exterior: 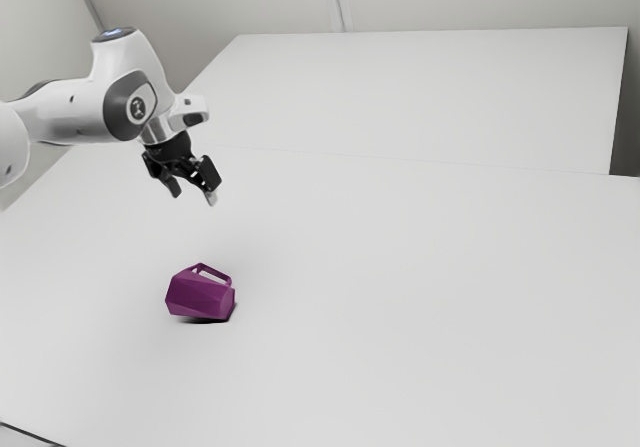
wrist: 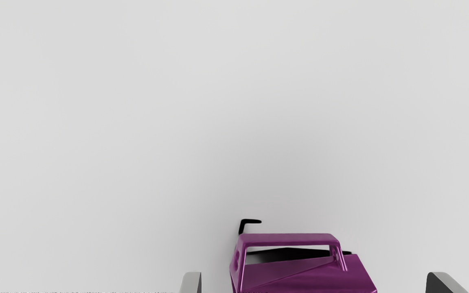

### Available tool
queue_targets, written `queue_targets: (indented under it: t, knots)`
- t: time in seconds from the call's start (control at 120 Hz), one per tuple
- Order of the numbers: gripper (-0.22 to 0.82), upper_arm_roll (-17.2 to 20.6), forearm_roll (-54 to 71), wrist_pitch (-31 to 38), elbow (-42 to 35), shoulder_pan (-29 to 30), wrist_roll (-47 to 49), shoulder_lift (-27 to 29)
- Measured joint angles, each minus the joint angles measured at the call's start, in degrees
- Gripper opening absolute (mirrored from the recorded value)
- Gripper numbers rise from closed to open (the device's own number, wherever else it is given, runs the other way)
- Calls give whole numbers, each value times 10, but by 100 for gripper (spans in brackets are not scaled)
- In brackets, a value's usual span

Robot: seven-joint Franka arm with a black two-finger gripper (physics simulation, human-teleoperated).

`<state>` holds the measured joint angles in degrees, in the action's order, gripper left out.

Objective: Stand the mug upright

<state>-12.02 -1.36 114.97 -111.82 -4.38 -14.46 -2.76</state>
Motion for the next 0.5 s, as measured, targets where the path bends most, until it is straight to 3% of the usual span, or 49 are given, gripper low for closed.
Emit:
queue_targets:
  t: [0.233,0.5]
  knots:
    - [60,-18,-31,0,-36,3,-13,16]
    - [60,-24,-165,-9,-45,59,-105,-42]
